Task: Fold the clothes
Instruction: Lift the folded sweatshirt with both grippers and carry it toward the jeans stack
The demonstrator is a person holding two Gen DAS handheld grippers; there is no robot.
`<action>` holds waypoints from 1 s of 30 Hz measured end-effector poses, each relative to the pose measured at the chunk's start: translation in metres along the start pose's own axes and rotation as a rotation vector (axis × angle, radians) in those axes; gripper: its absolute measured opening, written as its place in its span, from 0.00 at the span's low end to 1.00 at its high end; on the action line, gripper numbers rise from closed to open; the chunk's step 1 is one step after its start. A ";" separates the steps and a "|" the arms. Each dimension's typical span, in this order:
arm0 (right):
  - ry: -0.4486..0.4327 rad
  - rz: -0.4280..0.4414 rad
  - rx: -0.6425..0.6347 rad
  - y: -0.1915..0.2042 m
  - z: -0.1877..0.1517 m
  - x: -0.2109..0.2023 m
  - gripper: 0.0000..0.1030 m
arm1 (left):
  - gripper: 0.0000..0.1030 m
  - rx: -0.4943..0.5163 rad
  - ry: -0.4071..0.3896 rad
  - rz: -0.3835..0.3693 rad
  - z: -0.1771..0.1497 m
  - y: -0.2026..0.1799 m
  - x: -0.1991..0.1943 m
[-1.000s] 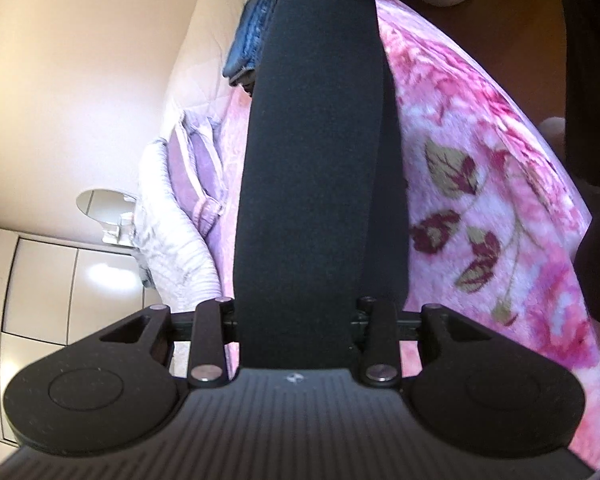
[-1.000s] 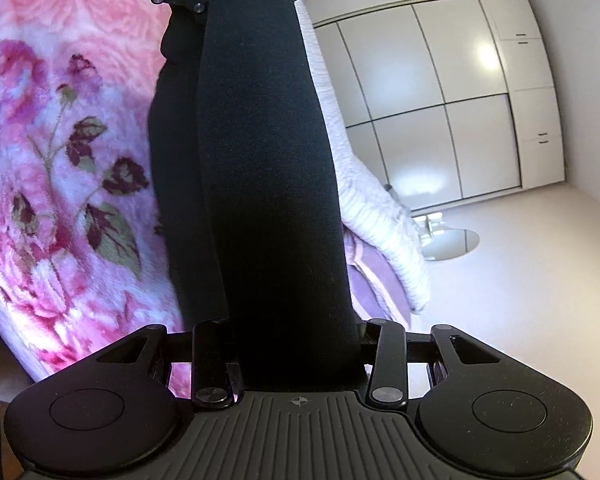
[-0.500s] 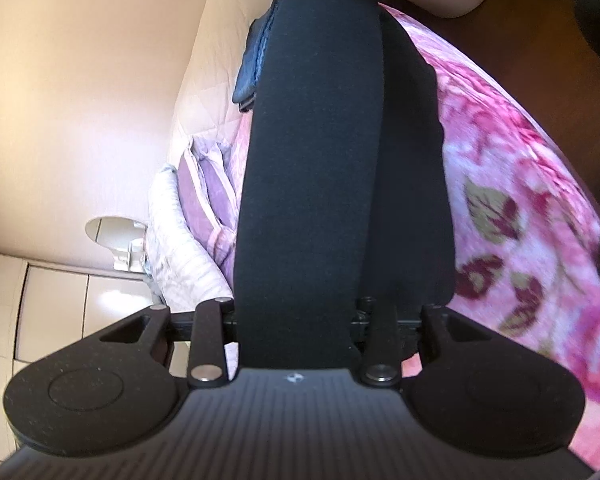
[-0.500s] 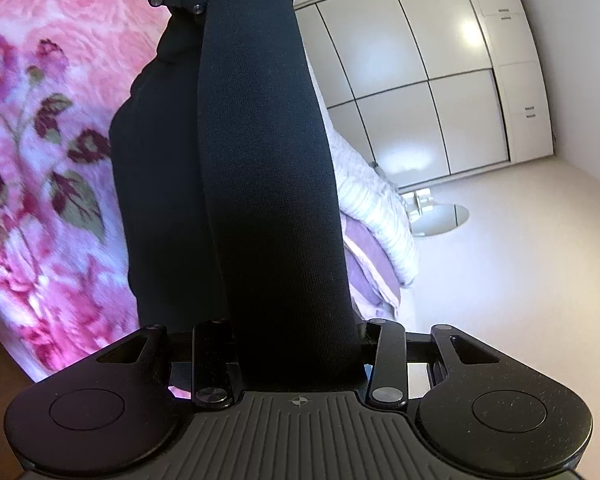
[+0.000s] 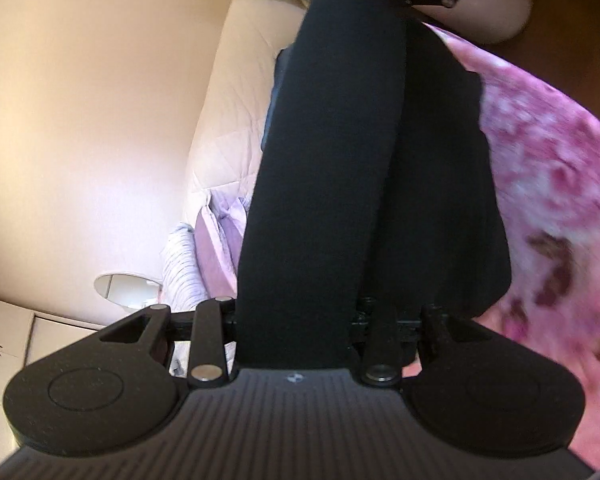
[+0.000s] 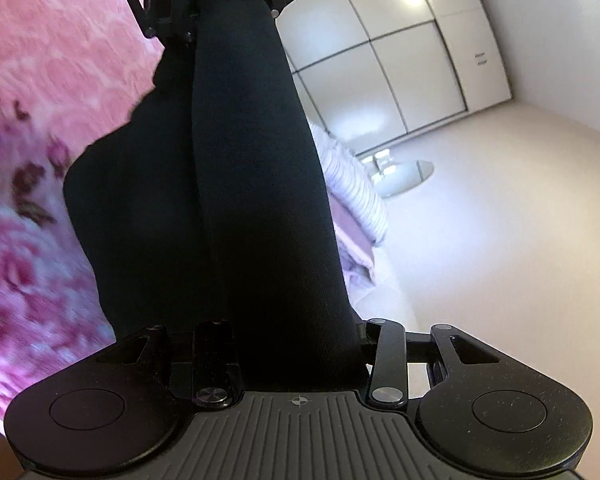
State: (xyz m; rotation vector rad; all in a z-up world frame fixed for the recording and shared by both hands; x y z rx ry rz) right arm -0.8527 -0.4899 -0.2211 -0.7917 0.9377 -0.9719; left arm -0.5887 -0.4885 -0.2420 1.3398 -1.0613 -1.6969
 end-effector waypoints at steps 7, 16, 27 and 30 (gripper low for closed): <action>0.147 0.192 -0.022 -0.063 0.009 0.005 0.38 | 0.31 -0.042 -0.024 -0.207 0.014 0.057 0.006; 0.269 0.256 0.027 -0.180 0.043 -0.029 0.38 | 0.31 -0.045 -0.116 -0.273 0.047 0.173 -0.003; 0.257 0.196 0.031 -0.317 -0.055 0.078 0.38 | 0.31 -0.005 -0.124 -0.213 0.166 0.269 0.159; 0.215 0.178 0.000 -0.364 -0.098 0.146 0.38 | 0.31 -0.023 -0.082 -0.168 0.207 0.304 0.231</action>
Point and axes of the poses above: each gripper's, at about its wrist camera, not at the fingertips, and x roughly the way its jaws point, y to its left, z to its top, the point moved 7 cm from there along x, roughly the way its jaws point, and after that the axes turned 3 degrees about y, right-handed, at the moved point
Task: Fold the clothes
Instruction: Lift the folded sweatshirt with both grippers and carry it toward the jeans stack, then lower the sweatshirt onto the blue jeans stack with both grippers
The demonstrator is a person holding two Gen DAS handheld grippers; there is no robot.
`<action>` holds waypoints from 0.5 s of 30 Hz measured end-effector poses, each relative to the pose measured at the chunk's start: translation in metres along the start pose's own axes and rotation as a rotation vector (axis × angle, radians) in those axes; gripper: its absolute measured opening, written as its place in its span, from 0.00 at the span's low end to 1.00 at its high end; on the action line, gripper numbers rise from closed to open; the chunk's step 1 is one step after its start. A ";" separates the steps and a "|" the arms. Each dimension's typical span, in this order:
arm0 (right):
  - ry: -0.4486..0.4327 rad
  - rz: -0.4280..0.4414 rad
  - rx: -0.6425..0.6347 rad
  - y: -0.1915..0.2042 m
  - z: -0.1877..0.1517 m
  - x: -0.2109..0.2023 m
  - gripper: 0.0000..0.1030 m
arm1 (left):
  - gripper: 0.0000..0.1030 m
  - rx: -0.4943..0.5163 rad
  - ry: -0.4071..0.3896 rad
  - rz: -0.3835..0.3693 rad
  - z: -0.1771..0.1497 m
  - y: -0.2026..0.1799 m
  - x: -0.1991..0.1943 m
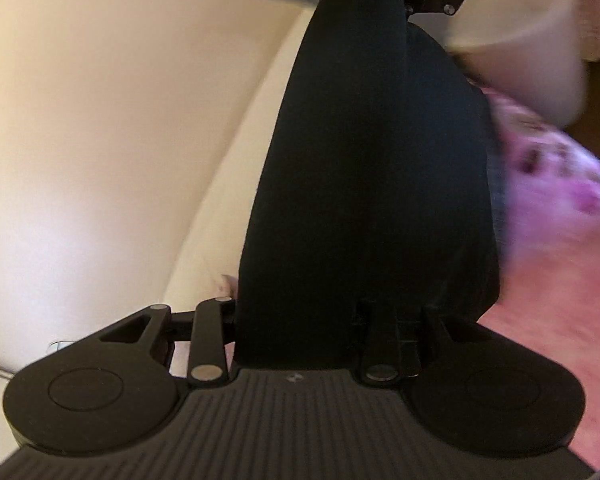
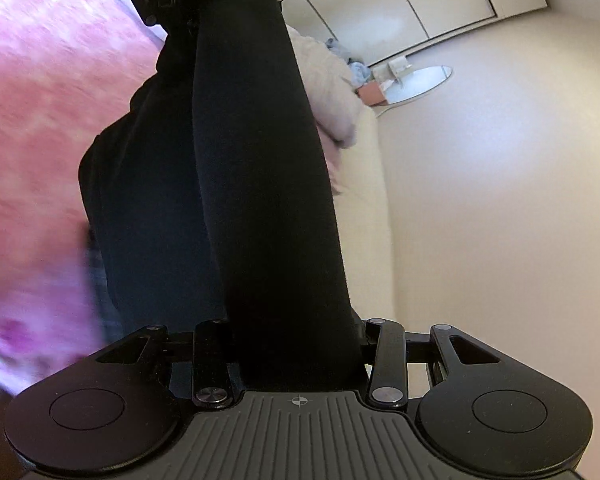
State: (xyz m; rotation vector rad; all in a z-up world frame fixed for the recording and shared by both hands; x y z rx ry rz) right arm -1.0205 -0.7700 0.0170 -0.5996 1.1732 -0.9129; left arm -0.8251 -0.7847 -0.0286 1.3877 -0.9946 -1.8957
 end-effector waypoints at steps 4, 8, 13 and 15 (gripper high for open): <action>-0.055 -0.107 -0.012 -0.067 -0.034 0.077 0.38 | 0.31 -0.028 0.030 0.092 0.038 0.035 0.080; -0.048 -0.062 -0.005 -0.042 -0.079 0.136 0.40 | 0.32 -0.034 0.068 0.037 0.052 -0.019 0.147; 0.066 0.214 -0.099 0.089 -0.144 0.190 0.41 | 0.38 -0.029 0.182 -0.241 0.041 -0.165 0.209; 0.086 0.235 -0.147 0.125 -0.157 0.193 0.44 | 0.38 -0.031 0.188 -0.233 0.037 -0.192 0.215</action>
Point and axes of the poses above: each gripper's, at about its wrist camera, not at the fingertips, and x roughly the way its jaws point, y to its left, z to its top, the point moved 7 cm from there along x, roughly the way its jaws point, and after that the axes turned 3 degrees about y, right-handed, at the moved point
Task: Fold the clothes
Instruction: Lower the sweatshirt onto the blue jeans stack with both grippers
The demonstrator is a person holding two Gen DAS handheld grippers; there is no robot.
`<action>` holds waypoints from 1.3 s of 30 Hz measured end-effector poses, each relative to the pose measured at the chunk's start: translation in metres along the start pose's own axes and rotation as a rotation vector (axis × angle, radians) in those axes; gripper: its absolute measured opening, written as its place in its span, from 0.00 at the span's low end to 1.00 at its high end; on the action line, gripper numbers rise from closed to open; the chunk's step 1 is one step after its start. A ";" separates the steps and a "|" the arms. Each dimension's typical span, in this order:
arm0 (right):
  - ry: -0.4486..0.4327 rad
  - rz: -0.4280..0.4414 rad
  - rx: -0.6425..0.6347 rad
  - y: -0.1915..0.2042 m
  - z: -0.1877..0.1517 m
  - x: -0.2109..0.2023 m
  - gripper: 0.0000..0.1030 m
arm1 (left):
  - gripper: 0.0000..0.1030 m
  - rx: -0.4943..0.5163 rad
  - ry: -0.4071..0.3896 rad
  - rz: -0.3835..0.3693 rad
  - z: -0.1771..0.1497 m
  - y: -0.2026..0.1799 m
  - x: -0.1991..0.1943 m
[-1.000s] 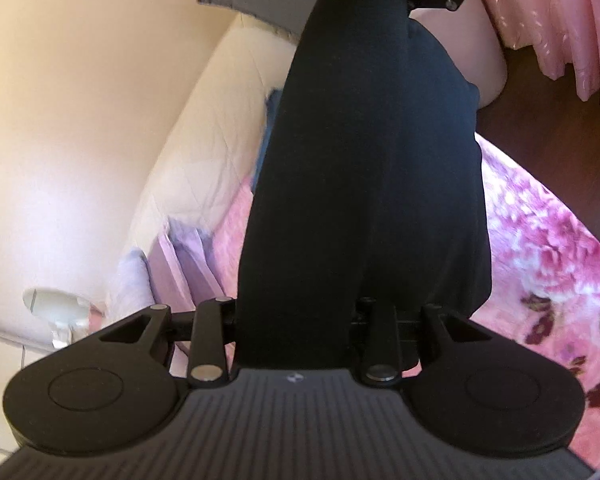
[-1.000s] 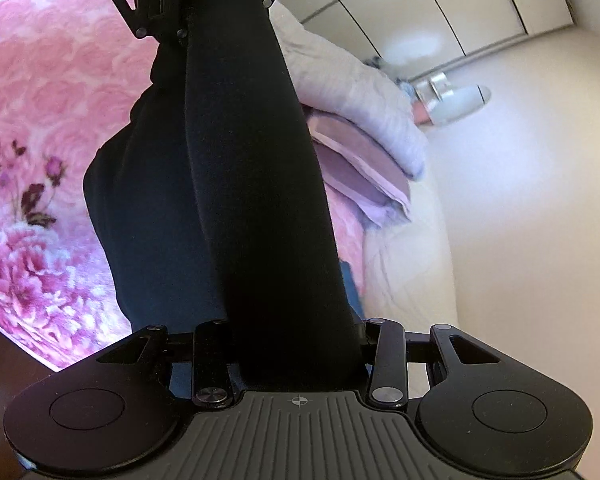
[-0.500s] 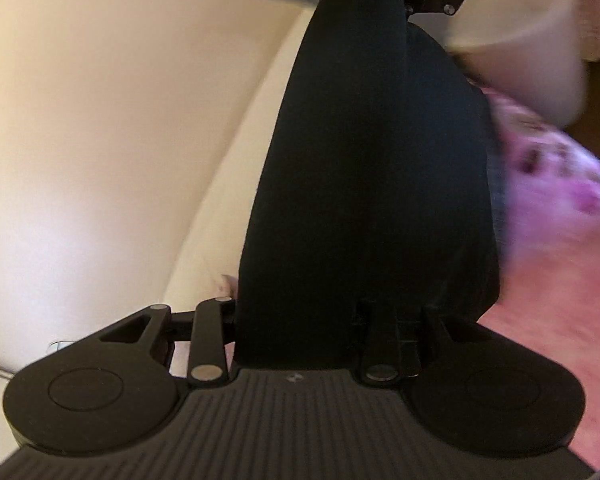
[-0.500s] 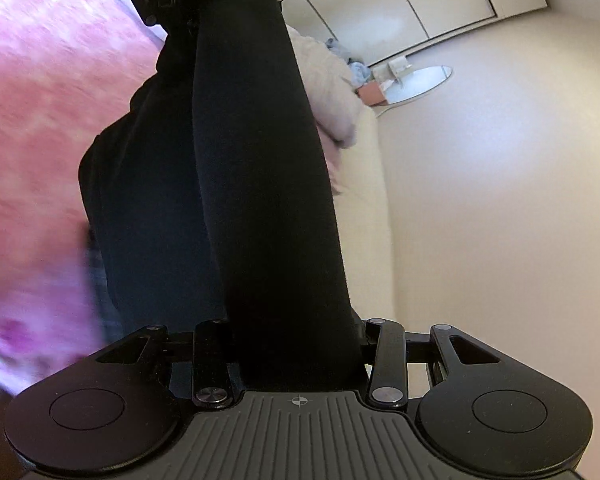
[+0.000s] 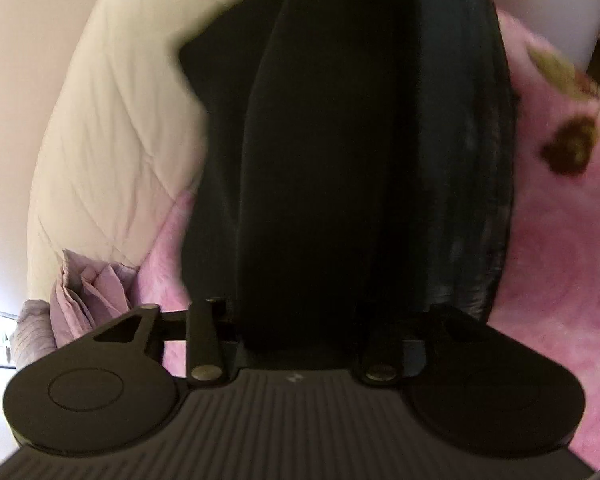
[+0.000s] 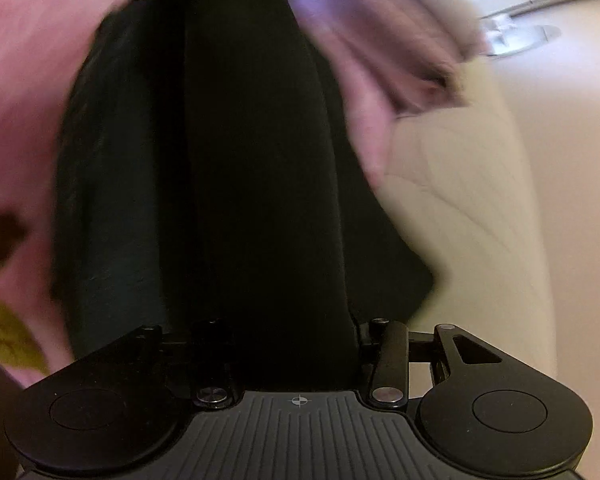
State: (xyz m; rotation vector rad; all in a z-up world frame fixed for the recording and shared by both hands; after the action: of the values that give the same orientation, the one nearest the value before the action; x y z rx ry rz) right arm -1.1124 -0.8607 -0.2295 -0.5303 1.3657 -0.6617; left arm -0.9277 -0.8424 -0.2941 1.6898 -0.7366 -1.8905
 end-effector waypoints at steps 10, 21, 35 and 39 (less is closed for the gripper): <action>0.001 -0.064 0.013 0.007 -0.012 -0.036 0.50 | 0.44 -0.018 -0.075 0.074 -0.029 0.013 -0.026; 0.038 -0.058 0.109 0.013 -0.041 -0.063 0.42 | 0.41 0.074 -0.118 0.083 -0.015 0.010 -0.006; 0.088 -0.019 0.179 0.052 -0.051 -0.099 0.58 | 0.47 -0.046 -0.043 0.067 -0.040 0.007 -0.036; 0.092 0.061 0.264 0.060 -0.049 -0.075 0.48 | 0.46 -0.094 -0.011 0.005 -0.030 -0.008 -0.023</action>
State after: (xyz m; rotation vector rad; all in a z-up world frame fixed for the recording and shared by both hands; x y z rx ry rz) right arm -1.1596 -0.7631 -0.2249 -0.2485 1.3491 -0.8109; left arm -0.8957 -0.8229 -0.2858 1.6193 -0.6450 -1.9016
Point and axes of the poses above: each gripper's, at about its wrist camera, not at the fingertips, and x roughly the way its jaws point, y to its left, z to its top, the point moved 7 cm from there along x, roughly the way its jaws point, and after that the axes turned 3 degrees about y, right-handed, at the moved point
